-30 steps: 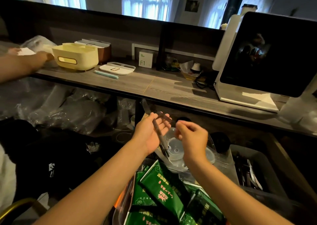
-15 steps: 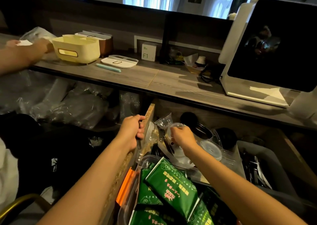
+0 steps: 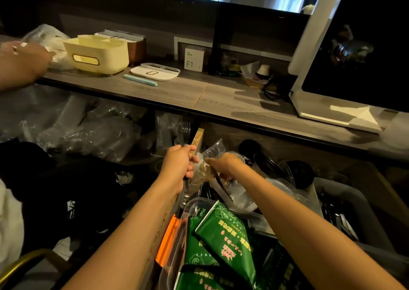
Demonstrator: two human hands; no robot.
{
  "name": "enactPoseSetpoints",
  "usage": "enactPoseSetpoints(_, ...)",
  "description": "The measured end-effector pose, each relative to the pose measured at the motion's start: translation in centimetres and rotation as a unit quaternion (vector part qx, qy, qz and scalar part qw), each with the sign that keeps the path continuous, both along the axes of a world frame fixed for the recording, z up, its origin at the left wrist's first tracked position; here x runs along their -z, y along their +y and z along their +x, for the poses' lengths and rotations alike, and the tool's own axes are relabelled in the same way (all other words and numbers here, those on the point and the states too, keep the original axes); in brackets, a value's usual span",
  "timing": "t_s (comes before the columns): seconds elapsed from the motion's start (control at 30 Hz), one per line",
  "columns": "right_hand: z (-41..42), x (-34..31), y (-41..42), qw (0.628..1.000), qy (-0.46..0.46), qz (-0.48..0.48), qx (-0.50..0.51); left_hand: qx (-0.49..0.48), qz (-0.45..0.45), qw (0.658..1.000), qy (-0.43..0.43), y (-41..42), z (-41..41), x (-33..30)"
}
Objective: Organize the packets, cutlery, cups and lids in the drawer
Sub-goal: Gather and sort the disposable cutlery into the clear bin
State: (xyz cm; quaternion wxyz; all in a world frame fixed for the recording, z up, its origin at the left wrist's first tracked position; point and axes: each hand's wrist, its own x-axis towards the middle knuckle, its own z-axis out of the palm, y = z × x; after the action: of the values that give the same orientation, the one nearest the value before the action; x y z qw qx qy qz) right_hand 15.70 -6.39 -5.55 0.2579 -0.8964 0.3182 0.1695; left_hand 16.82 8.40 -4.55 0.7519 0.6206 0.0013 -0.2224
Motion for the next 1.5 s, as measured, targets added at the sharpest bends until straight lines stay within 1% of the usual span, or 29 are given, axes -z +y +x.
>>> enactPoseSetpoints(0.1, -0.3, 0.0, 0.5, 0.999, 0.022, 0.021, -0.027, 0.005, 0.002, 1.000, -0.005, 0.1, 0.1, 0.1)
enactPoseSetpoints(0.2, -0.1, 0.3, 0.7, 0.998, 0.019, 0.032, -0.050, 0.008, -0.001, 1.000, -0.004, 0.1, 0.1, 0.0)
enactPoseSetpoints(0.27, 0.2, 0.6, 0.8, 0.998, 0.035, 0.030, -0.046, 0.009, -0.007, 1.000, -0.004, 0.1, 0.0, 0.0)
enactPoseSetpoints(0.37, 0.3, 0.4, 0.8, 0.997, 0.053, 0.017, -0.052, 0.011, -0.017, 1.000, -0.002, 0.4, -0.1, 0.0)
enactPoseSetpoints(0.47, 0.0, -0.1, -0.3, 0.994, 0.086, -0.018, -0.069, 0.013, -0.017, 1.000, -0.005, 0.3, -0.2, 0.0)
enactPoseSetpoints(0.53, -0.5, -0.3, -1.3, 0.994, 0.091, -0.026, -0.051, 0.014, -0.012, 1.000, -0.014, 0.2, -0.3, -0.1)
enactPoseSetpoints(0.57, -1.0, -0.5, -1.6, 0.996, 0.083, -0.005, -0.028, 0.014, -0.007, 1.000, -0.020, 0.1, -0.5, -0.2)
enactPoseSetpoints(0.63, -2.1, -0.6, -2.3, 0.998, 0.009, 0.055, 0.025, 0.013, -0.002, 1.000, -0.028, 0.1, -0.7, -0.3)
enactPoseSetpoints(0.7, -3.1, -0.8, -2.8, 0.994, -0.059, 0.073, 0.056, 0.011, 0.005, 0.999, -0.037, 0.0, -0.8, -0.3)
enactPoseSetpoints(0.83, -5.5, -2.3, -3.1, 0.993, -0.096, 0.051, 0.053, 0.029, -0.003, 0.999, -0.046, -0.3, -1.7, -0.8)
enactPoseSetpoints(0.97, -7.5, -2.7, -3.7, 0.983, -0.153, 0.062, 0.085, 0.063, -0.010, 0.996, -0.060, -1.2, -3.3, -1.7)
enactPoseSetpoints(1.07, -9.2, -2.3, -4.6, 0.972, -0.206, 0.032, 0.107, 0.080, -0.010, 0.996, -0.046, -1.9, -4.2, -1.8)
enactPoseSetpoints(1.13, -10.4, -1.7, -5.5, 0.960, -0.238, 0.008, 0.146, 0.086, -0.004, 0.995, -0.043, -2.3, -4.7, -1.7)
enactPoseSetpoints(1.2, -11.6, -1.1, -6.2, 0.947, -0.259, 0.009, 0.188, 0.089, -0.014, 0.995, -0.041, -2.7, -5.2, -1.7)
enactPoseSetpoints(1.3, -12.7, -0.2, -7.1, 0.924, -0.292, 0.062, 0.239, 0.092, -0.030, 0.995, -0.039, -3.3, -5.7, -2.0)
enactPoseSetpoints(1.37, -13.3, 0.1, -7.7, 0.912, -0.306, 0.078, 0.263, 0.096, -0.027, 0.994, -0.043, -3.7, -5.9, -2.1)
enactPoseSetpoints(1.5, -14.7, -0.3, -8.9, 0.919, -0.297, 0.045, 0.256, 0.110, -0.012, 0.992, -0.058, -4.5, -6.4, -2.4)
